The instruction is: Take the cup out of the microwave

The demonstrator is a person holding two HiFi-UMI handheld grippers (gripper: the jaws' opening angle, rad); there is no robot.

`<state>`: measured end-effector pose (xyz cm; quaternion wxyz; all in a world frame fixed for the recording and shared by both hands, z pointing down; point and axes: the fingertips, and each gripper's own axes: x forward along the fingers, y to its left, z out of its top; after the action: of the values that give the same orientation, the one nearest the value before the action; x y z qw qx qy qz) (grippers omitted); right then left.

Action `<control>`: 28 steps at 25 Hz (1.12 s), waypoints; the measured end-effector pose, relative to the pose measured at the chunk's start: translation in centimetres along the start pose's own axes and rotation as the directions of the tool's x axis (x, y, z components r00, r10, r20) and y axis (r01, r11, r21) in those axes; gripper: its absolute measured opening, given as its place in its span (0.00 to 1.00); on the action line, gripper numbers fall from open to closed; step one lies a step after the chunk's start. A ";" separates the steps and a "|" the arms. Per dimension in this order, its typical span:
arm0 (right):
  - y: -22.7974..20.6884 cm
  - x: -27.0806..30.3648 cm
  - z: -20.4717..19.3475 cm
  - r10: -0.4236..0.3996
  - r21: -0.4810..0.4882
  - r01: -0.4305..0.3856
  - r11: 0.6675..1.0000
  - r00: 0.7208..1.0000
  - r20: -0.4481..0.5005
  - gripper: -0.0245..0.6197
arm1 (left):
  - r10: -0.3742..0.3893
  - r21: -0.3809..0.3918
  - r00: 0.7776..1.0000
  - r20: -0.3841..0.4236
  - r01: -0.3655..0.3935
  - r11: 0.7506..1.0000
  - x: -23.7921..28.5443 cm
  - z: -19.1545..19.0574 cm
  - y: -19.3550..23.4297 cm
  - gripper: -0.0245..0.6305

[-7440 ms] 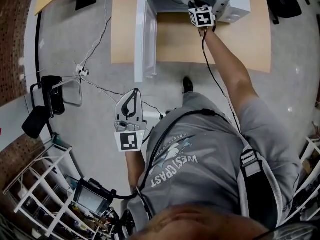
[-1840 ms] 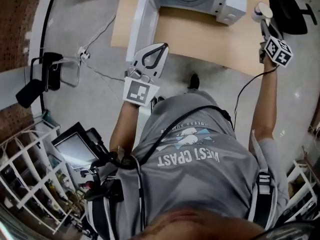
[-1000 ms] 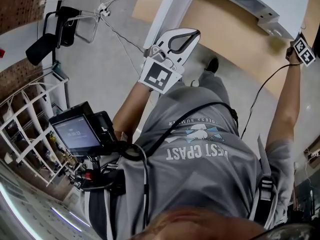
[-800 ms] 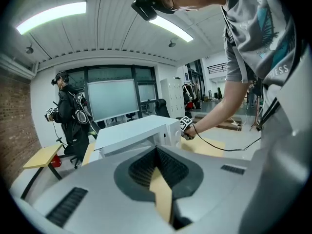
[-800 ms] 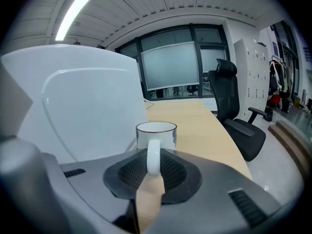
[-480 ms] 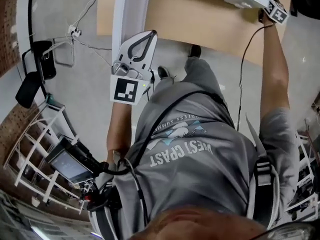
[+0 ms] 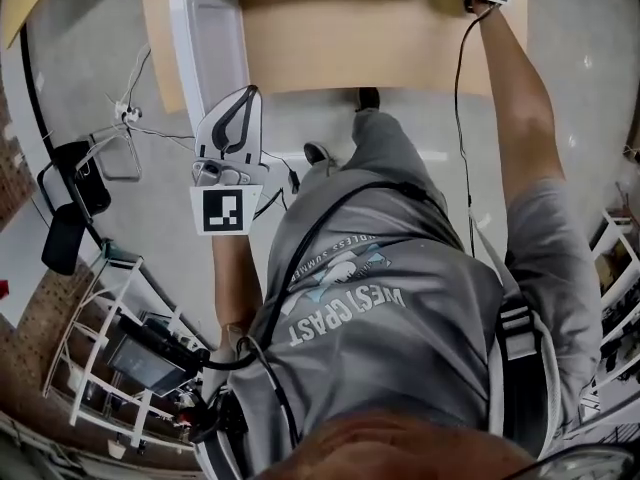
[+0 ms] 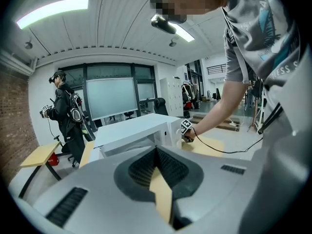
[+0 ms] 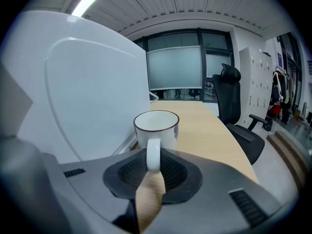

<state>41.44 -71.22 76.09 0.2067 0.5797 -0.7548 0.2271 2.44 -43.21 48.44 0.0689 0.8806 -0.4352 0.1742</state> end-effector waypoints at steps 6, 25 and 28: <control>0.4 -0.9 0.8 -0.016 0.010 0.016 1.000 1.000 -0.008 0.16 | 0.004 0.015 1.000 -0.006 -0.004 1.000 -1.0 -0.2 0.3 0.10; 3.9 -10.5 3.2 -0.089 -0.008 0.090 0.996 0.994 0.059 0.27 | -0.012 0.048 0.995 0.097 0.007 0.999 -10.8 -0.7 -0.5 0.10; 4.6 -12.4 4.5 -0.128 -0.036 0.134 0.990 0.984 0.120 0.27 | -0.017 0.053 0.991 0.134 0.010 0.999 -11.6 -1.4 -0.2 0.10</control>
<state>39.80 -63.09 64.83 0.1894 0.6356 -0.7307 0.1619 -4.20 -34.08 45.45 0.0177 0.8948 -0.4282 0.1252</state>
